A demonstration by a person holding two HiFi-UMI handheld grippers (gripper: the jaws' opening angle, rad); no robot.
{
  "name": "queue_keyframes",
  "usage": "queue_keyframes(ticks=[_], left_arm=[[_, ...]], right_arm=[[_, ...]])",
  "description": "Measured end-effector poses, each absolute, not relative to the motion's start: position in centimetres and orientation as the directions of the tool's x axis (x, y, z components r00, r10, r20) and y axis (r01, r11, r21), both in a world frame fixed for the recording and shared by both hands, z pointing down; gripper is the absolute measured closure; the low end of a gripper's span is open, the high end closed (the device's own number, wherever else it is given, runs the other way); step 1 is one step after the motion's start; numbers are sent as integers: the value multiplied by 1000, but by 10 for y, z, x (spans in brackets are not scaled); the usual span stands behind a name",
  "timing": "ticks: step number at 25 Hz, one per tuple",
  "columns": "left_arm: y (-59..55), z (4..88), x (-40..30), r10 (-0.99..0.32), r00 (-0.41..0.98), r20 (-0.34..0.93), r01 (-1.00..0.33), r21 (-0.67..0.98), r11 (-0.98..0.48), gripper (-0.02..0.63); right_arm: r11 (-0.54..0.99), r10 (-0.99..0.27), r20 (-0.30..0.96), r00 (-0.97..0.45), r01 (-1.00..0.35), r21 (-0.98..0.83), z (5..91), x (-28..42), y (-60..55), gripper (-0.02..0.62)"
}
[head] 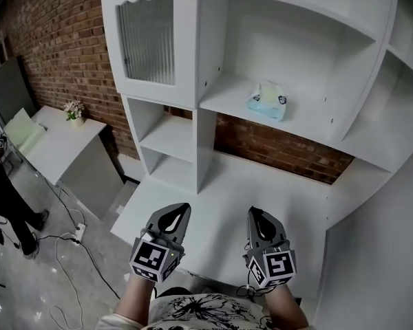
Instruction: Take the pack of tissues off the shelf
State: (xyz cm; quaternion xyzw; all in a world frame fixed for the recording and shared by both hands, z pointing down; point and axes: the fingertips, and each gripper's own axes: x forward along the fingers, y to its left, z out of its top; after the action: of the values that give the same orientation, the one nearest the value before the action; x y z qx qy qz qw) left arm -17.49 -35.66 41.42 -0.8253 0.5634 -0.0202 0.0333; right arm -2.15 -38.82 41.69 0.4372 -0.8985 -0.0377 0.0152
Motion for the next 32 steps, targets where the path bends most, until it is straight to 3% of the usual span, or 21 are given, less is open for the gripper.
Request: queue_keyframes(ticks=[11, 21, 24, 32], left_arm=[[-429, 399, -149, -828, 561, -7, -824, -100, -558, 592], [-469, 382, -150, -761, 648, -20, -757, -124, -642, 592], [-475, 380, -151, -752, 659, -19, -747, -132, -651, 592], [-490, 375, -152, -753, 658, -23, -748, -135, -650, 592]], right_arm=[[458, -880, -73, -470, -879, 133, 374, -5, -439, 589], [335, -924, -132, -360, -925, 180, 307, -1, -493, 588], [328, -926, -133, -353, -928, 175, 287, -2, -512, 457], [290, -943, -104, -316, -934, 206, 248, 1, -562, 431]])
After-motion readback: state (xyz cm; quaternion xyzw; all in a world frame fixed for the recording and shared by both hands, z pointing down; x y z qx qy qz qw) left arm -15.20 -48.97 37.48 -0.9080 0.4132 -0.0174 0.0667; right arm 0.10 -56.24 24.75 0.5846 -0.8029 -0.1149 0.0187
